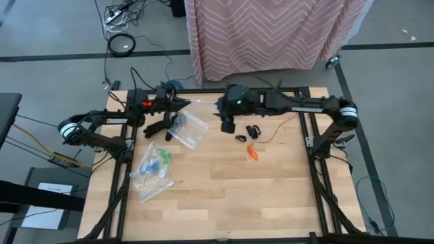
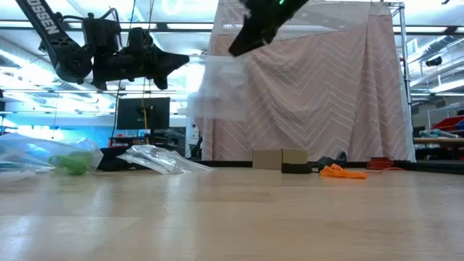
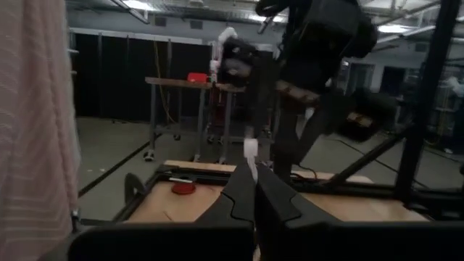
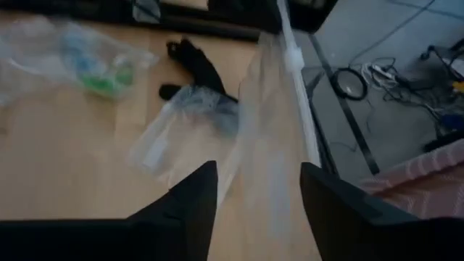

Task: Sort rubber bands
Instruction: Open the transparent zip bag

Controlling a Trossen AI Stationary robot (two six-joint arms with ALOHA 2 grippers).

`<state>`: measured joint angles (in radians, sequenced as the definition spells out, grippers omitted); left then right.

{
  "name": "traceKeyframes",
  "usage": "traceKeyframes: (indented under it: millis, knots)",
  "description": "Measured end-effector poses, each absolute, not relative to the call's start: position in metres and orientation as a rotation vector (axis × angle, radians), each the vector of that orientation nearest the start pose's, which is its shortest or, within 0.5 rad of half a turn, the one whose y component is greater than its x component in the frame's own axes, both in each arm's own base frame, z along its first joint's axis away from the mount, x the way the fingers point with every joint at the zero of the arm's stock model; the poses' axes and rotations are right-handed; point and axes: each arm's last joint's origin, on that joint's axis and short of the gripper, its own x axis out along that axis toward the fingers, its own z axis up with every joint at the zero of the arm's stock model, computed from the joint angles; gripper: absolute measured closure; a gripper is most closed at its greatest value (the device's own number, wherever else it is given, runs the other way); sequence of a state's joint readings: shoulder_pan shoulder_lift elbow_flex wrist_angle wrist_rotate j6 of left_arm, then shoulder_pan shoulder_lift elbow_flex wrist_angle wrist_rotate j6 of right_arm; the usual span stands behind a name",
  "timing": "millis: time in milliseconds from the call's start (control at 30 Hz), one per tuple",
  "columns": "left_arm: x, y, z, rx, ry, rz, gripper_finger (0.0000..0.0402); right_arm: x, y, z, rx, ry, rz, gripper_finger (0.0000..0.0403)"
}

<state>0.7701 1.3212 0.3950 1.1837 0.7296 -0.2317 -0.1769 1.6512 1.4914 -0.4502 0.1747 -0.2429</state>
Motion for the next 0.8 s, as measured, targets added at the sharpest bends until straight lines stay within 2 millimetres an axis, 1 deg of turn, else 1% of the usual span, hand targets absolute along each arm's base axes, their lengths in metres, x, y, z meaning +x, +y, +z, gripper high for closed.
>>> traceKeyframes:
  millis: [67,133,233,333,400,567,700,800]
  knots:
    - [0.186,0.148,0.220,-0.055,-0.175,0.004,0.0401,0.377,-0.071,0.320,-0.250,0.655,-0.294,0.0211]
    - [0.188,0.146,0.216,-0.076,-0.139,0.003,0.0401,0.382,-0.071,0.315,-0.264,0.647,-0.319,0.0210]
    - [0.191,0.145,0.207,-0.093,-0.065,0.023,0.0401,0.385,-0.069,0.319,-0.279,0.610,-0.351,0.0214]
    - [0.193,0.144,0.200,-0.092,-0.011,0.040,0.0401,0.385,-0.066,0.321,-0.277,0.598,-0.339,0.0220]
    - [0.195,0.142,0.199,-0.084,-0.002,0.041,0.0401,0.385,-0.066,0.320,-0.258,0.596,-0.334,0.0224]
    - [0.200,0.136,0.199,-0.079,0.001,0.018,0.0401,0.396,-0.065,0.302,-0.244,0.639,-0.301,0.0236]
    - [0.202,0.131,0.198,-0.085,0.011,0.002,0.0401,0.401,-0.065,0.298,-0.236,0.628,-0.267,0.0246]
    - [0.204,0.129,0.198,-0.086,0.014,-0.009,0.0401,0.401,-0.065,0.292,-0.225,0.654,-0.251,0.0248]
